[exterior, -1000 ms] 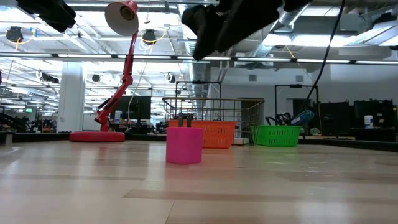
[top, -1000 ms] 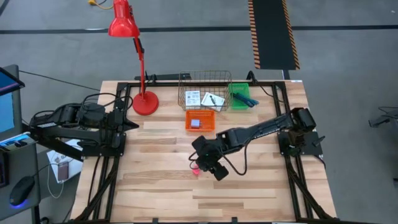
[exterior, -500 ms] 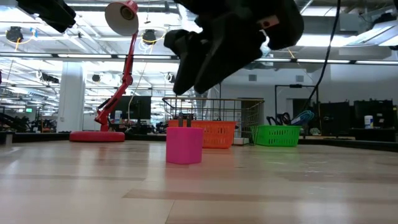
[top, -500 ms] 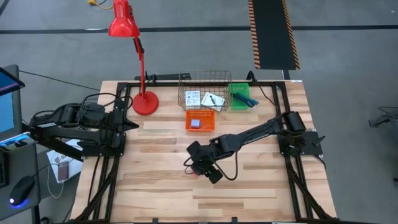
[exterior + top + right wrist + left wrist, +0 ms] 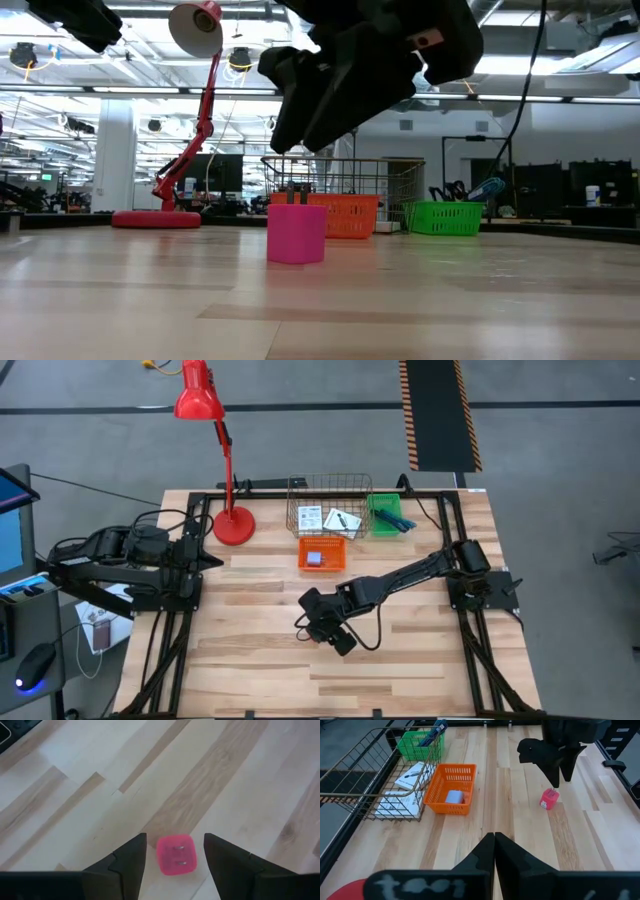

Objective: Pick and place items into bin
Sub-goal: Put the pink charger adapter into the orange bin

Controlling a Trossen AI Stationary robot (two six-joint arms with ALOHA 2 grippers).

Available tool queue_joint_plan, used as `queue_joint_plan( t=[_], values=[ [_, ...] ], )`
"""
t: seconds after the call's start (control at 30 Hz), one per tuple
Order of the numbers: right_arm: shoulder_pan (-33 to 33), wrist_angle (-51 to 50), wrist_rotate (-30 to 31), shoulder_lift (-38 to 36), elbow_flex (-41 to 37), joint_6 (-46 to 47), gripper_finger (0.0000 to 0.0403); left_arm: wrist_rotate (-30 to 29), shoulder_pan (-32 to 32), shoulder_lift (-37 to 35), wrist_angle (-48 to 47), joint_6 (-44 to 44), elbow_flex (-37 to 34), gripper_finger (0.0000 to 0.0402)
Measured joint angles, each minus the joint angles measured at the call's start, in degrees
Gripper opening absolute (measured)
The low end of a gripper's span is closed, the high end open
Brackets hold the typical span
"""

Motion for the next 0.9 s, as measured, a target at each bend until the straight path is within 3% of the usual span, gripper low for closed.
queue_joint_plan(
  t=[0.43,0.9],
  values=[
    [0.0,0.7,0.0,0.0,0.0,-0.9,0.0194,0.0,0.0,0.0,0.0,0.4,0.0,0.0000],
    [0.0,1.0,0.0,0.0,0.0,0.1,0.0242,0.0,0.0,0.0,0.0,0.2,0.0,0.0000]
  ],
)
